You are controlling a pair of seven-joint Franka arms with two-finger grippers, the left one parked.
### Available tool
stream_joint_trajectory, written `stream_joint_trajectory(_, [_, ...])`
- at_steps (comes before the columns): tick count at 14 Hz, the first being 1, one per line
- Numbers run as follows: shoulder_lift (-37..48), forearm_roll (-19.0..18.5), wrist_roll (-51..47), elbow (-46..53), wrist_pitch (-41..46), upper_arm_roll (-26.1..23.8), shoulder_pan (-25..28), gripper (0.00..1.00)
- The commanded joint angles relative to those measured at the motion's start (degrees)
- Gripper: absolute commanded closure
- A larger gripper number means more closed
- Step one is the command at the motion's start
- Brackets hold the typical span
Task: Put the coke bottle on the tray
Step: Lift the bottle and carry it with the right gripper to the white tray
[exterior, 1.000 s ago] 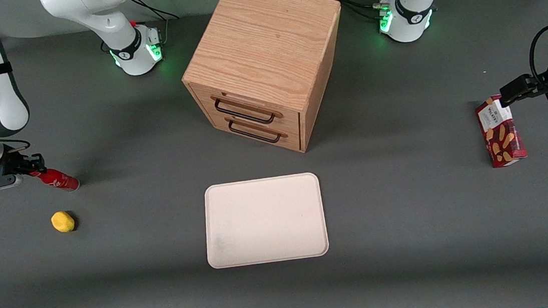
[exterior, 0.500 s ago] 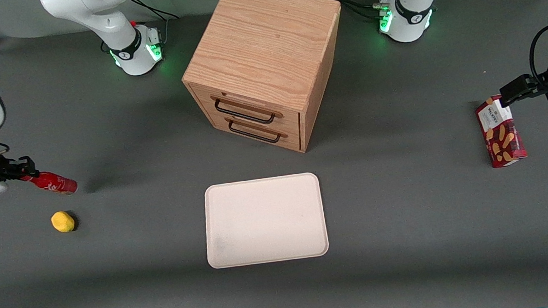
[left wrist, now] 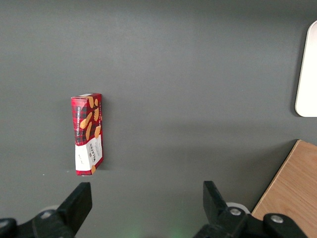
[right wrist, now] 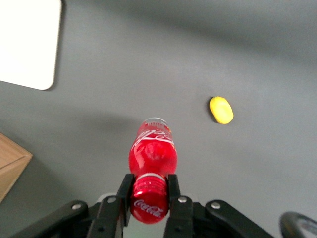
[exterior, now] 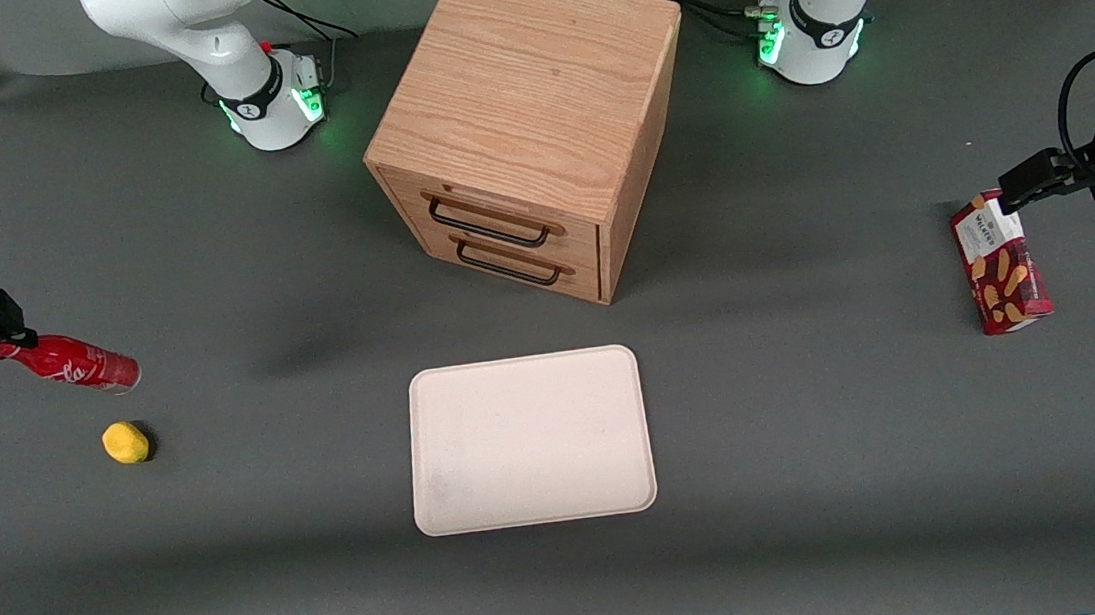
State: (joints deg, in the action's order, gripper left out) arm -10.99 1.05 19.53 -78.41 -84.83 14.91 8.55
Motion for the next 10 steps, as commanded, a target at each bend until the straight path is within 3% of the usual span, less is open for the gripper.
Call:
stream_joint_trajectory(1, [-10.25,0.53,-3.7,18.51,7.66,-2.85,-0.55,1.0])
stream_joint_trajectory(6, [-19.92,0.01,-15.64,31.11,5.48,-13.92,-0.55,1.0])
stream_joint_trajectory(9, [-24.23,-1.83,-17.25,31.83,-2.94,-16.75,1.38,1.0])
stream_joint_trajectory(10, [-27.9,-2.36,-20.73,31.91,-9.67,-17.71,3.56,1.0])
